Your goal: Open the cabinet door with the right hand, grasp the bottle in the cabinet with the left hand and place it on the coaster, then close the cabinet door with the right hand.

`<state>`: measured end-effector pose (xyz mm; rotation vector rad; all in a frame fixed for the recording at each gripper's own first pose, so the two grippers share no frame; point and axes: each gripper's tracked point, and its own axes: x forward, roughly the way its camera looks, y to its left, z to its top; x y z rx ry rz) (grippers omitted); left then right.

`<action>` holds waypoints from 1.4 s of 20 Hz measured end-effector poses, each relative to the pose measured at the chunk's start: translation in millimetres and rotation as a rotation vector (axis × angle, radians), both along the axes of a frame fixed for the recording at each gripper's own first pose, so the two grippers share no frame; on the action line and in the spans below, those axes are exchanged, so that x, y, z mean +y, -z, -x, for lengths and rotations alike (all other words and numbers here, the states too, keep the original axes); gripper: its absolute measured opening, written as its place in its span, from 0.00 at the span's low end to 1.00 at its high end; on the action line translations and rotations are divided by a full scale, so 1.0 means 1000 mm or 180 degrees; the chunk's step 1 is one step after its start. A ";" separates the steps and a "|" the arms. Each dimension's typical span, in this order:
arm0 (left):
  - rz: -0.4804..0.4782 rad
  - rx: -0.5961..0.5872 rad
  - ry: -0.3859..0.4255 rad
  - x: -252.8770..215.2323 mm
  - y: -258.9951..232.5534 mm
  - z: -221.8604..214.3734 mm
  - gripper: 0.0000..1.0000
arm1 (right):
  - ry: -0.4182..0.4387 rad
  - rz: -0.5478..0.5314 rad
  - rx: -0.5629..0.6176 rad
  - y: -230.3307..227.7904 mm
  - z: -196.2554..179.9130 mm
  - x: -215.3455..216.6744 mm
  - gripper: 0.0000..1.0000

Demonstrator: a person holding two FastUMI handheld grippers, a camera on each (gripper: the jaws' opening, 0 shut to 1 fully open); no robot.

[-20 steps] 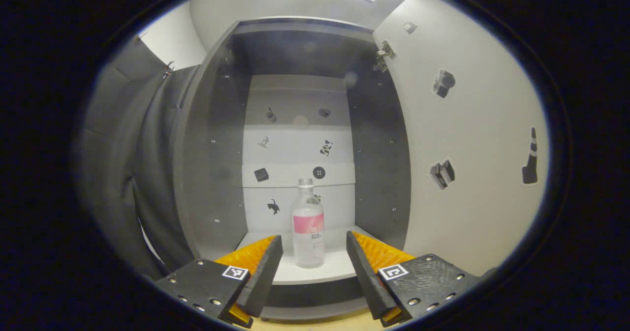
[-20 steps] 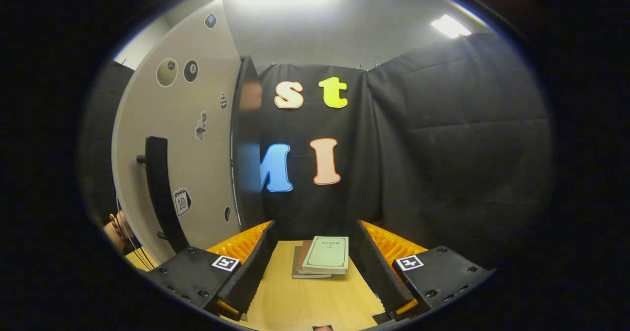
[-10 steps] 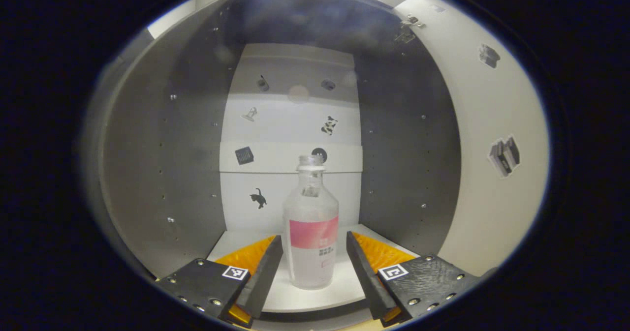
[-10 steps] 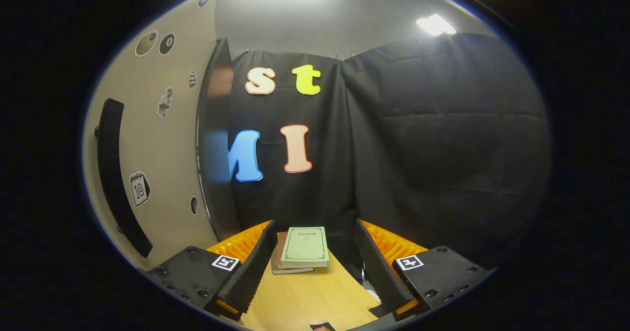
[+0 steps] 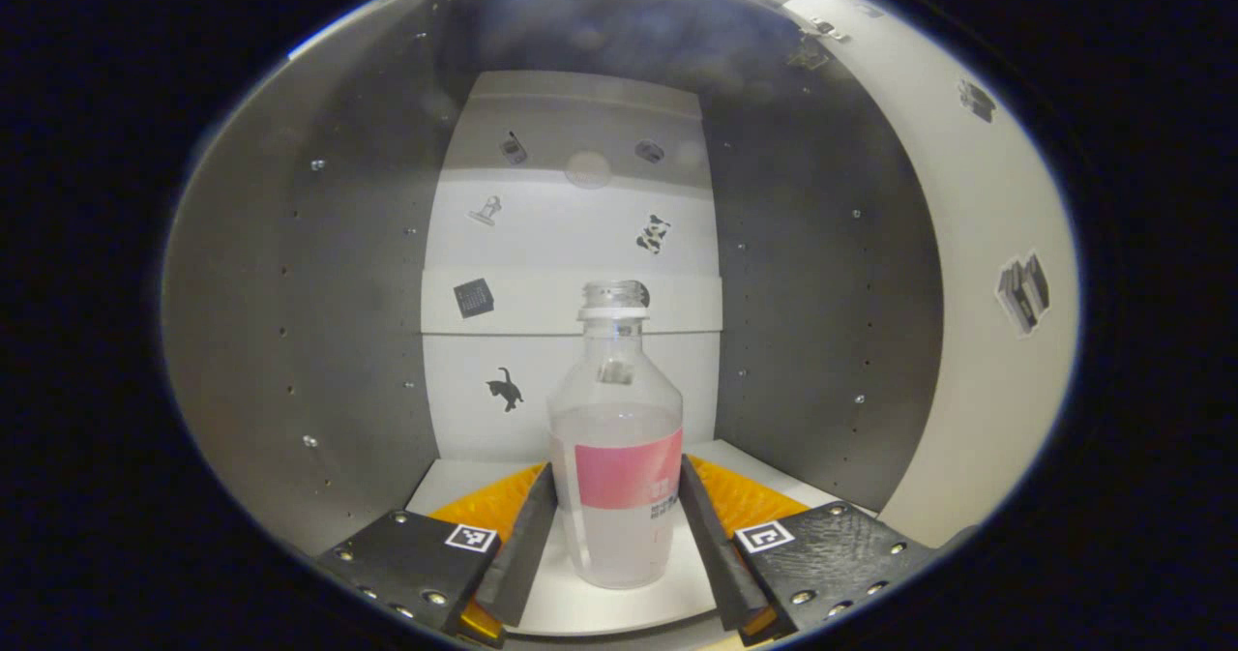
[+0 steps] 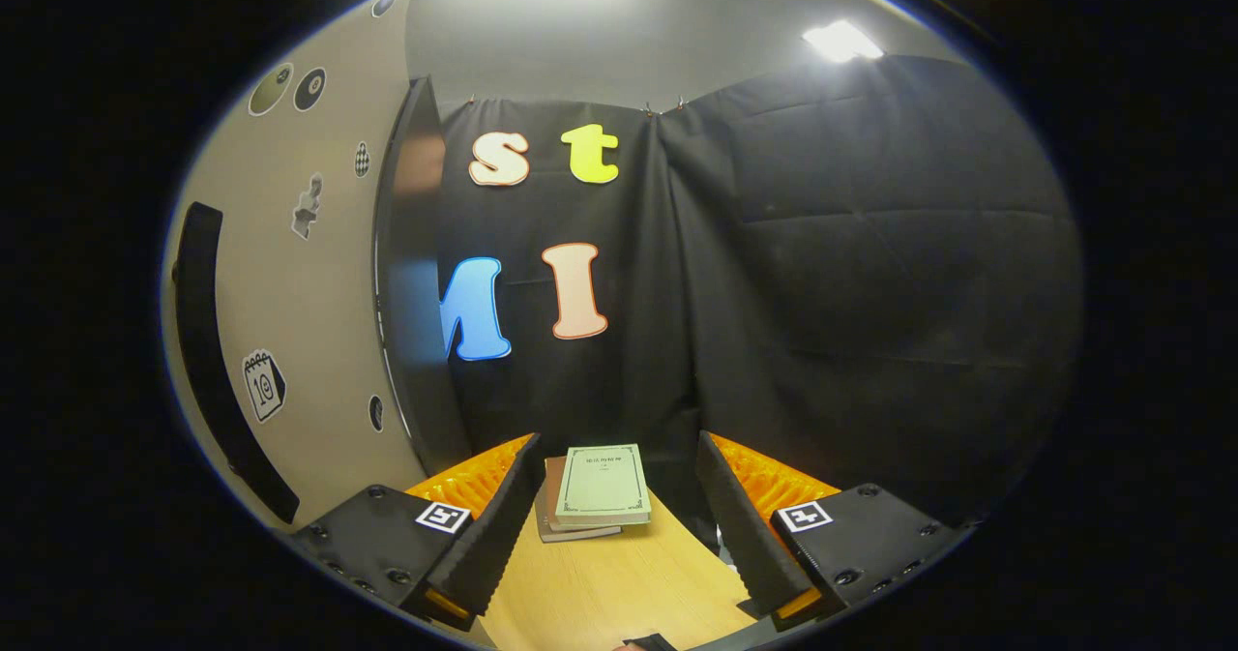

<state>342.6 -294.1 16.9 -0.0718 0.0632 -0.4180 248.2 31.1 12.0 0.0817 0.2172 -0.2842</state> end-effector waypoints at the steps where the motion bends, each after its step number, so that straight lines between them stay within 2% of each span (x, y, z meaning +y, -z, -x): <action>1: 0.0038 -0.0031 -0.0008 0.005 -0.005 0.006 0.74 | -0.0028 0.0001 0.0000 -0.001 0.000 0.001 0.99; 3: 0.0046 -0.0059 -0.0041 0.016 -0.010 0.018 0.72 | -0.0104 -0.0018 0.0000 -0.001 -0.001 0.004 0.96; 5: 0.0040 -0.0081 -0.0085 0.029 -0.015 0.032 0.74 | -0.0196 -0.0033 -0.0009 -0.002 -0.001 0.007 0.99; 7: 0.0040 -0.0113 -0.0161 0.045 -0.020 0.047 0.72 | -0.0287 -0.0039 -0.0019 -0.002 -0.001 0.010 0.99; 11: 0.0088 -0.0173 -0.0290 0.081 -0.026 0.080 0.76 | -0.0495 -0.0082 -0.0022 -0.002 -0.001 0.020 0.99; 12: 0.0087 -0.0189 -0.0327 0.090 -0.027 0.091 0.74 | -0.0545 -0.0096 -0.0023 -0.001 -0.002 0.023 0.96; 16: 0.0004 -0.0261 -0.0524 0.130 -0.027 0.125 0.74 | -0.0730 -0.0154 -0.0033 0.001 0.001 0.034 0.96; 17: -0.0003 -0.0262 -0.0564 0.138 -0.025 0.134 0.74 | -0.0768 -0.0163 -0.0032 0.002 0.002 0.036 0.99; 28: 0.0196 -0.0173 -0.0851 0.200 0.017 0.223 0.72 | -0.1046 -0.0201 0.0021 0.016 0.014 0.046 0.99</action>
